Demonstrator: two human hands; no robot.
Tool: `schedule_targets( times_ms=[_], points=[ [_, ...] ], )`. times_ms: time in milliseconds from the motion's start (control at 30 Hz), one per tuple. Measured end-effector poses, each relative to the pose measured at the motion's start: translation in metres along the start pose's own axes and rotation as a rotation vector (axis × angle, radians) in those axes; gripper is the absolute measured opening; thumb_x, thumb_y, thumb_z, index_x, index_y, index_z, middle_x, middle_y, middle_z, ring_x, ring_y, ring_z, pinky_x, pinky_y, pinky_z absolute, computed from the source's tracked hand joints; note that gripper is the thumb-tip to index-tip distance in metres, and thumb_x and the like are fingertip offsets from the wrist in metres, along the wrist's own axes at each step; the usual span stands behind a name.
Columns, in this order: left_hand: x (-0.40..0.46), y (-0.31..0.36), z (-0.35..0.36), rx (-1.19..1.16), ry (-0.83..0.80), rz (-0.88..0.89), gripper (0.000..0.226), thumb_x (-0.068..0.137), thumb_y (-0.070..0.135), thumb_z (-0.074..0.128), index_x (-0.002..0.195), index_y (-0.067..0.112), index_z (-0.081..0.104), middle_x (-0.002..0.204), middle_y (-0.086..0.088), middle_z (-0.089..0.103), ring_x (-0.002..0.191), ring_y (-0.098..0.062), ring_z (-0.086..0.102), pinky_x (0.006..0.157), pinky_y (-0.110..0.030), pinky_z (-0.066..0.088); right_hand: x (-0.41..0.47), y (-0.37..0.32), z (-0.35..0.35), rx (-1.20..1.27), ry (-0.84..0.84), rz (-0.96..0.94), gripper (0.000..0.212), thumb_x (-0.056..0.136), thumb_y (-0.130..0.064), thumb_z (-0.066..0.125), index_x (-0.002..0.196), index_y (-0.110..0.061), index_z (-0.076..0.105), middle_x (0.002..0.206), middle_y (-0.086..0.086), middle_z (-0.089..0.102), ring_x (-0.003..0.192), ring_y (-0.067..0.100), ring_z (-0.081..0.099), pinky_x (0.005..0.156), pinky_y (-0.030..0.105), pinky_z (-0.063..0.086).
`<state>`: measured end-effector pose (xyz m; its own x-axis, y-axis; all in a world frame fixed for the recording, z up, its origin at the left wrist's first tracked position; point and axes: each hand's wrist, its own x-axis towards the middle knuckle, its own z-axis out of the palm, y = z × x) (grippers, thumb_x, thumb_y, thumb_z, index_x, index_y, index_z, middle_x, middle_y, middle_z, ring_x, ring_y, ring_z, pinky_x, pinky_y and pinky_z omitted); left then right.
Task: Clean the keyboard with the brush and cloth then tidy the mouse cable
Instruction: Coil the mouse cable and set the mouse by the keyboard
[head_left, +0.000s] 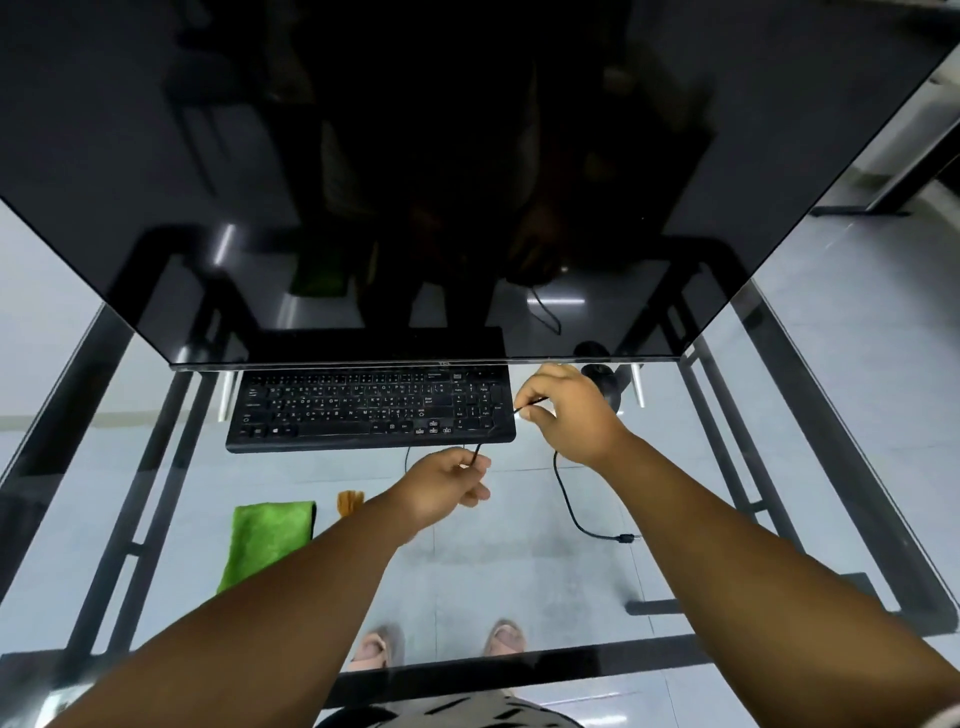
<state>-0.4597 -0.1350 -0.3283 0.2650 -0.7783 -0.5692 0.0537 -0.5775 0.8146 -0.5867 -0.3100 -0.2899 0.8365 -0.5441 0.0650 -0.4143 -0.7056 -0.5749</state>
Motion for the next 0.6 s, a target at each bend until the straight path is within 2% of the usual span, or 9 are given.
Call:
schedule_targets(
  times_ms=[100, 167, 300, 433, 600],
  points=[
    [-0.010, 0.016, -0.008, -0.020, 0.006, 0.015, 0.028, 0.101, 0.034, 0.046, 0.091, 0.016, 0.067, 0.068, -0.001, 0.061, 0.062, -0.015, 0.049, 0.064, -0.022, 0.042, 0.010, -0.005, -0.007, -0.051, 0.069, 0.013, 0.010, 0.087, -0.011, 0.067, 0.088, -0.021, 0.067, 0.091, -0.010, 0.057, 0.094, 0.017, 0.055, 0.086, 0.033, 0.044],
    [-0.016, 0.027, -0.017, -0.026, 0.004, 0.015, 0.037, 0.100, 0.040, 0.045, 0.082, 0.014, 0.063, 0.061, -0.001, 0.054, 0.053, -0.013, 0.041, 0.053, -0.022, 0.035, 0.017, -0.008, -0.010, -0.014, 0.113, 0.049, 0.010, 0.089, -0.010, 0.065, 0.088, -0.020, 0.065, 0.092, -0.008, 0.056, 0.090, 0.013, 0.057, 0.084, 0.030, 0.045],
    [-0.028, 0.050, -0.032, -0.165, -0.085, 0.005, 0.045, 0.099, 0.044, 0.045, 0.069, 0.013, 0.057, 0.052, -0.004, 0.044, 0.045, -0.013, 0.033, 0.050, -0.025, 0.027, 0.026, -0.014, -0.010, 0.131, 0.190, 0.139, 0.013, 0.091, -0.008, 0.061, 0.087, -0.020, 0.062, 0.089, -0.012, 0.051, 0.080, 0.002, 0.053, 0.076, 0.015, 0.042],
    [-0.043, 0.069, -0.047, -0.370, -0.211, 0.041, 0.041, 0.099, 0.036, 0.045, 0.068, 0.011, 0.056, 0.047, -0.005, 0.039, 0.046, -0.014, 0.028, 0.047, -0.022, 0.020, 0.035, -0.017, -0.007, 0.197, 0.240, 0.209, 0.016, 0.090, -0.012, 0.064, 0.081, -0.025, 0.062, 0.087, -0.008, 0.054, 0.076, 0.008, 0.054, 0.075, 0.019, 0.045],
    [-0.053, 0.078, -0.070, -0.627, -0.376, 0.092, 0.038, 0.096, 0.038, 0.045, 0.070, 0.012, 0.053, 0.042, 0.000, 0.039, 0.037, -0.008, 0.026, 0.045, -0.021, 0.016, 0.044, -0.021, -0.007, 0.207, 0.196, 0.277, 0.012, 0.085, -0.037, 0.071, 0.078, -0.027, 0.069, 0.081, -0.012, 0.068, 0.078, 0.004, 0.063, 0.073, 0.022, 0.051]
  ],
)
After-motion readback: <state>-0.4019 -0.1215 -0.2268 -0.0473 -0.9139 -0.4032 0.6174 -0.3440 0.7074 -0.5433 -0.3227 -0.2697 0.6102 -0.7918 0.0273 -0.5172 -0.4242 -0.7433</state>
